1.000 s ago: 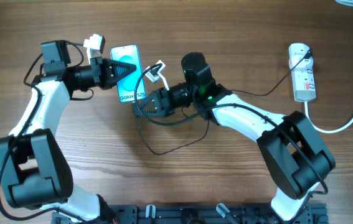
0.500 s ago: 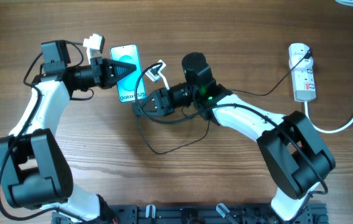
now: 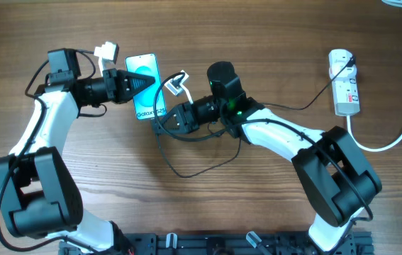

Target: Plug charger to phone and switch on socket

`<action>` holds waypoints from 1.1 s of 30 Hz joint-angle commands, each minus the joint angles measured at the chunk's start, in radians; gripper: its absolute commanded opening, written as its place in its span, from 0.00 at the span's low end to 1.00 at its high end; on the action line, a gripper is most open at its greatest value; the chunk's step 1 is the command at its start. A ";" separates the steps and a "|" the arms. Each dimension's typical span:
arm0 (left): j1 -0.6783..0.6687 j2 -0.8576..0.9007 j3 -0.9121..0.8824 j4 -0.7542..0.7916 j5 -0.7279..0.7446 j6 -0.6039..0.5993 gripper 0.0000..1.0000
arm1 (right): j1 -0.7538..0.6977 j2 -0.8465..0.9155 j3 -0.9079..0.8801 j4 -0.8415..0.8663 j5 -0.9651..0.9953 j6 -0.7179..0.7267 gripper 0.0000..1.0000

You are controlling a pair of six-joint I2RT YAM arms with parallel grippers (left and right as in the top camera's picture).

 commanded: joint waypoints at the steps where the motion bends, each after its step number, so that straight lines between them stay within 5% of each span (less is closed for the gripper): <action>1: -0.018 -0.017 -0.014 -0.012 0.010 0.061 0.04 | -0.034 -0.006 0.027 0.033 0.113 -0.001 0.04; 33: -0.018 -0.017 -0.014 -0.012 0.009 0.061 0.04 | -0.033 -0.006 0.027 0.032 0.116 0.017 0.04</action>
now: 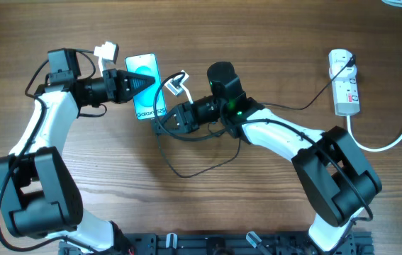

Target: Plug charger to phone and switch on socket

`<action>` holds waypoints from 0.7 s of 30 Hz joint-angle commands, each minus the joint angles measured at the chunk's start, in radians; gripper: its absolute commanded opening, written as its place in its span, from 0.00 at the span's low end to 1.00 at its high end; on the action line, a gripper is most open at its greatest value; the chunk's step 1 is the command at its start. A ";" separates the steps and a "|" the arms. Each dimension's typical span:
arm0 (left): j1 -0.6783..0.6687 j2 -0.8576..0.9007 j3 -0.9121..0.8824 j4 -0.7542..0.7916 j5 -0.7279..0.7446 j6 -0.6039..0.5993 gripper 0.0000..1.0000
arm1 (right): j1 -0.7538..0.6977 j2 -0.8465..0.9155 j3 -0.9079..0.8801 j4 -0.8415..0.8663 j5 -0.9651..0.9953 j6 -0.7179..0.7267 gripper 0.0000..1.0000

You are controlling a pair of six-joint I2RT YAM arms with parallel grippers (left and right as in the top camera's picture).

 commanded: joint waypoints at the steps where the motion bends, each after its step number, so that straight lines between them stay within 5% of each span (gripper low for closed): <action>1: -0.018 -0.017 -0.014 -0.012 0.008 0.050 0.04 | -0.033 -0.006 0.029 0.032 0.112 0.012 0.04; 21: -0.018 -0.017 -0.014 -0.012 -0.008 0.049 0.04 | -0.033 -0.006 0.029 0.032 0.112 0.012 0.04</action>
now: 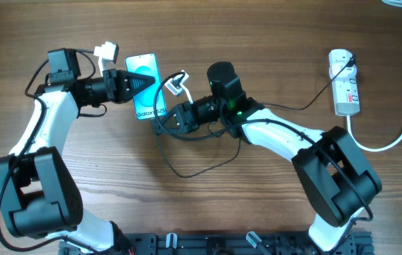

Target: Plug charger to phone and switch on socket

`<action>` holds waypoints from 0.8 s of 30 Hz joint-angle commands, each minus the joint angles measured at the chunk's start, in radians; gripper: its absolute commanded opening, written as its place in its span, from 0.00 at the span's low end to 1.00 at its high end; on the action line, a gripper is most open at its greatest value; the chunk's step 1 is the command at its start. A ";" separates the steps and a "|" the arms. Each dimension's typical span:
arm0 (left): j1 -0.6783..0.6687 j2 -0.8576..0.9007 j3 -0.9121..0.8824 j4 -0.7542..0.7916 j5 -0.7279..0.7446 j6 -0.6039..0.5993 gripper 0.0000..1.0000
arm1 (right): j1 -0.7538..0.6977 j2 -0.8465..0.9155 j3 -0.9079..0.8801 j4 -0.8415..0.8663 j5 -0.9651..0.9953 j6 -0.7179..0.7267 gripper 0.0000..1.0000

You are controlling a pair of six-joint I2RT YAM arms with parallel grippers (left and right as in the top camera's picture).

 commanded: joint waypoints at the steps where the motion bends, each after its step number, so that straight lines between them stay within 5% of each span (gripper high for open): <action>1: -0.018 -0.017 -0.014 -0.012 -0.006 0.050 0.04 | -0.033 -0.006 0.029 0.032 0.109 0.005 0.04; 24: -0.018 -0.017 -0.014 -0.013 -0.013 0.049 0.04 | -0.070 -0.006 0.030 0.096 0.174 0.084 0.04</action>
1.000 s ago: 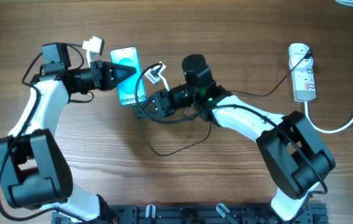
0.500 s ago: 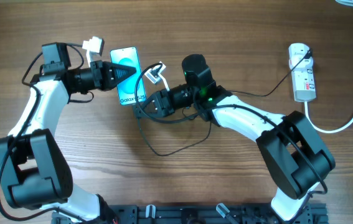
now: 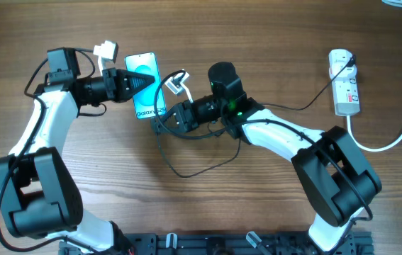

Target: Plug charger to phone and switch on socket

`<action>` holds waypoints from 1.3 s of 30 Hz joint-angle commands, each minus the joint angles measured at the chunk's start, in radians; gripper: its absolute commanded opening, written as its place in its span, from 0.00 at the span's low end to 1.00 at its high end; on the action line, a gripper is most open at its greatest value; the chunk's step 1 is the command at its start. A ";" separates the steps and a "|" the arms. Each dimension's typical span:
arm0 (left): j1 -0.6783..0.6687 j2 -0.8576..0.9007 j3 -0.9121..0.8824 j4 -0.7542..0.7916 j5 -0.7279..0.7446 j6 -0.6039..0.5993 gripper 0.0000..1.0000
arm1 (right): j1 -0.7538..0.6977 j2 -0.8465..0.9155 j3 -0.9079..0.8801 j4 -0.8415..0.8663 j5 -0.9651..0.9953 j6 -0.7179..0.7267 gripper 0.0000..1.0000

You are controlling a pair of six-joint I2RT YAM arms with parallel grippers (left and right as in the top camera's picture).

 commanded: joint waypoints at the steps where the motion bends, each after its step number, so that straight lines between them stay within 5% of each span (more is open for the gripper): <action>1: -0.018 -0.016 -0.020 -0.013 -0.010 0.050 0.04 | -0.069 -0.006 0.036 0.049 0.178 0.015 0.05; 20: -0.018 -0.016 -0.020 -0.013 -0.011 0.050 0.04 | -0.077 -0.006 0.038 0.102 0.196 0.048 0.04; 21: -0.018 -0.016 -0.020 -0.013 -0.011 0.050 0.04 | -0.078 -0.006 0.038 0.102 0.195 0.048 0.21; 22: -0.018 -0.016 -0.020 -0.013 -0.011 0.050 0.04 | -0.078 -0.006 0.038 0.102 0.195 0.047 0.46; 23: -0.018 -0.016 -0.020 -0.013 -0.011 0.050 0.04 | -0.078 -0.006 0.038 0.102 0.186 0.043 0.82; 24: -0.018 -0.016 -0.020 -0.013 -0.011 0.050 0.04 | -0.078 -0.006 0.038 0.101 0.172 0.037 0.99; 34: -0.018 -0.016 -0.020 -0.013 -0.011 0.050 0.04 | -0.078 -0.006 0.038 -0.076 0.049 -0.156 0.98; 39: -0.018 -0.016 -0.020 -0.013 -0.011 0.050 0.04 | -0.076 -0.006 0.037 -0.120 -0.096 -0.244 0.68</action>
